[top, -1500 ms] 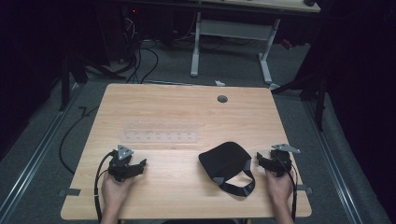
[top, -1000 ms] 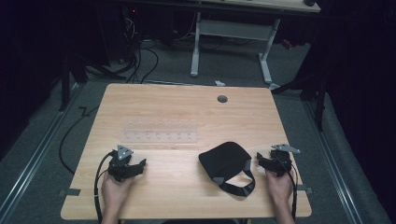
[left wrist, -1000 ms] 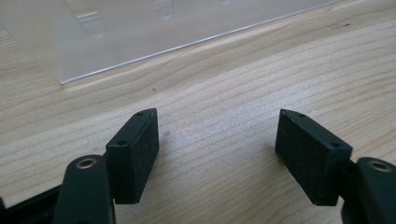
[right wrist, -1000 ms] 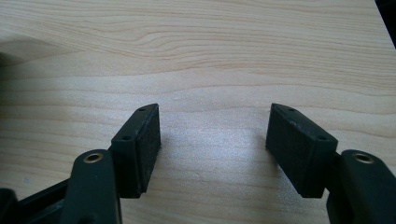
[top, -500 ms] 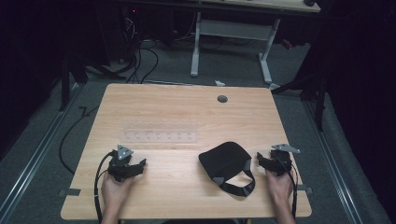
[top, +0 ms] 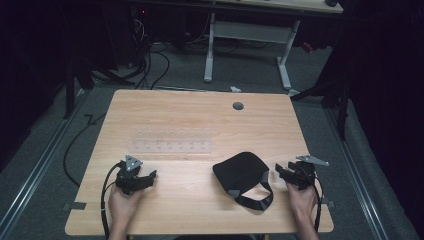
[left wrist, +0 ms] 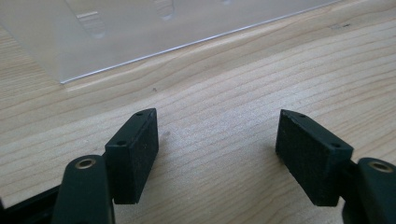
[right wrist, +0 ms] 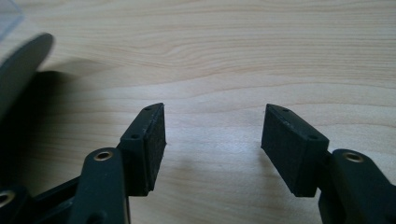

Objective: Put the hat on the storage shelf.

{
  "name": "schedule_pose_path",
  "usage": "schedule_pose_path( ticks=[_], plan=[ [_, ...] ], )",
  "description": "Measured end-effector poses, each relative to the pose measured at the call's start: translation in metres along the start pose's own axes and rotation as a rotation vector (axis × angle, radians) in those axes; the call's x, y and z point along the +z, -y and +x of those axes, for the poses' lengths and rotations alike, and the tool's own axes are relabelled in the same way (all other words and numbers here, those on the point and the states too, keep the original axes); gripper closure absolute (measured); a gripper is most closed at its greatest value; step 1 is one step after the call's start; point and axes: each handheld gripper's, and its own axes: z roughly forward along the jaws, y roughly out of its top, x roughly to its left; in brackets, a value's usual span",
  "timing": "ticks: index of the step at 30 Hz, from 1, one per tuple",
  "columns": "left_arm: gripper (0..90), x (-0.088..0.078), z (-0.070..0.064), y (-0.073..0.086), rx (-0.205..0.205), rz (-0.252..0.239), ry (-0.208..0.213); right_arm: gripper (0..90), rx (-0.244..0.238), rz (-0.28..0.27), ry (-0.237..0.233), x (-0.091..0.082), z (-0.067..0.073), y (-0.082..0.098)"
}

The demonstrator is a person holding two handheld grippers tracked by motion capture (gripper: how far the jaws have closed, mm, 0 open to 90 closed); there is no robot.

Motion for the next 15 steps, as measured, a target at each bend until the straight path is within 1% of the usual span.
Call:
schedule_pose_path(
  ticks=[3,5,9,12,13,15],
  plan=[
    [30.4,0.000,0.000,0.000,-0.001,-0.001,0.001,40.9,0.003,-0.013,-0.032,-0.008,0.002,0.001],
    [30.4,0.000,0.000,0.000,0.000,0.000,0.000,41.1,-0.006,-0.017,-0.047,-0.013,0.004,0.002],
    [30.4,0.000,0.000,0.000,-0.001,-0.001,0.001,41.2,-0.012,-0.031,-0.076,-0.023,0.010,0.004],
    [30.3,0.000,0.000,0.000,-0.001,-0.001,0.001,41.1,-0.009,-0.042,-0.112,-0.029,0.013,0.004],
    [30.3,0.000,0.000,0.000,-0.001,-0.001,0.001,41.3,-0.006,-0.046,-0.118,-0.031,0.015,0.004],
    [30.3,0.000,0.000,0.000,0.000,0.000,0.001,41.5,-0.009,-0.062,-0.134,-0.035,0.020,0.004]
  ],
)
